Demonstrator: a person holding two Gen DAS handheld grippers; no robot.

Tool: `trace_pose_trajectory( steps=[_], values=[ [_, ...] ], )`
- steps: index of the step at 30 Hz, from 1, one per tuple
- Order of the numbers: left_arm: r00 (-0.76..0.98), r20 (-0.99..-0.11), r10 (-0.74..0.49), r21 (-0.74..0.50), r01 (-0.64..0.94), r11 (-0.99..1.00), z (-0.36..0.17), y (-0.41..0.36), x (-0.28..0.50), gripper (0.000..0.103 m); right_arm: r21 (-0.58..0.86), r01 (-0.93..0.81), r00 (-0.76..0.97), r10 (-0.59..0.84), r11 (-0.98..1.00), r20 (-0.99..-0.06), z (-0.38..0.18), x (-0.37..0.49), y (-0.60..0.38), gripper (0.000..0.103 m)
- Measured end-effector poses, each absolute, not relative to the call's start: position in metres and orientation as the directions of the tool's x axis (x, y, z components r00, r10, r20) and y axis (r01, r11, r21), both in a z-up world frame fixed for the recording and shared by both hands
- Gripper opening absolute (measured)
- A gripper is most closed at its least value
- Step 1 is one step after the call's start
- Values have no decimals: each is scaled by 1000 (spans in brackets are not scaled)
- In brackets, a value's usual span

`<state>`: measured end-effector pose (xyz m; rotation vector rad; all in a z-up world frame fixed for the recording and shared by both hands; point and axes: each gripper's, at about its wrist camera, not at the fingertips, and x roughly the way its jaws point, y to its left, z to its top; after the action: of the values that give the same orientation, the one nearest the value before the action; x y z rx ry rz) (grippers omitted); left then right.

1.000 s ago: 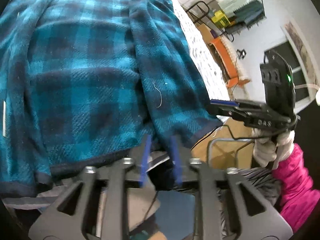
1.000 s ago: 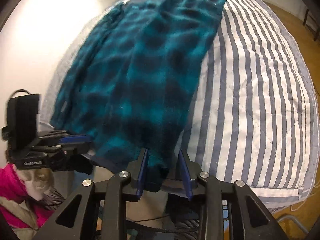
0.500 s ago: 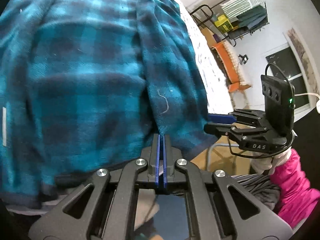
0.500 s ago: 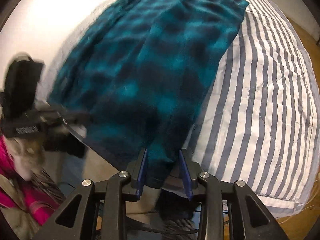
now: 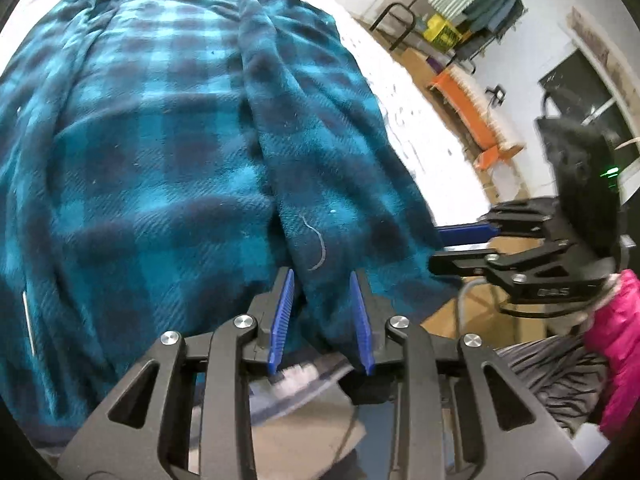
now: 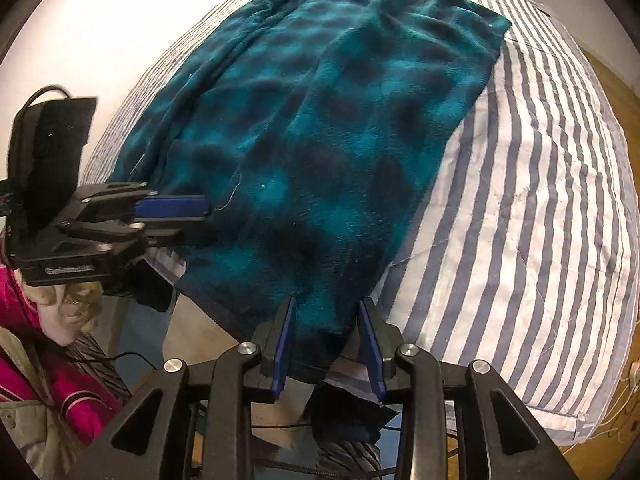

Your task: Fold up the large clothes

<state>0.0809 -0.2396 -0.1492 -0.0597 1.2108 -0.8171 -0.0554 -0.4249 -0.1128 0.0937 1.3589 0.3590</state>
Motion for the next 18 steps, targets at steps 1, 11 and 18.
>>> trace_pose_trajectory(
  steps=[1,11,18],
  values=[
    [115,-813,-571,-434,534,725,-153,-243,81,26,271,-199,162,304,942,-939,-114,-55,-424,34],
    [173,-806,-567,-410,527,744,-153,-230,86,0,236,-203,122,264,950,-957,-137,-51,-412,33],
    [218,-796,-565,-396,519,757,-133,-202,81,0,192,-210,126,221,959,-967,-137,-51,-406,32]
  ],
)
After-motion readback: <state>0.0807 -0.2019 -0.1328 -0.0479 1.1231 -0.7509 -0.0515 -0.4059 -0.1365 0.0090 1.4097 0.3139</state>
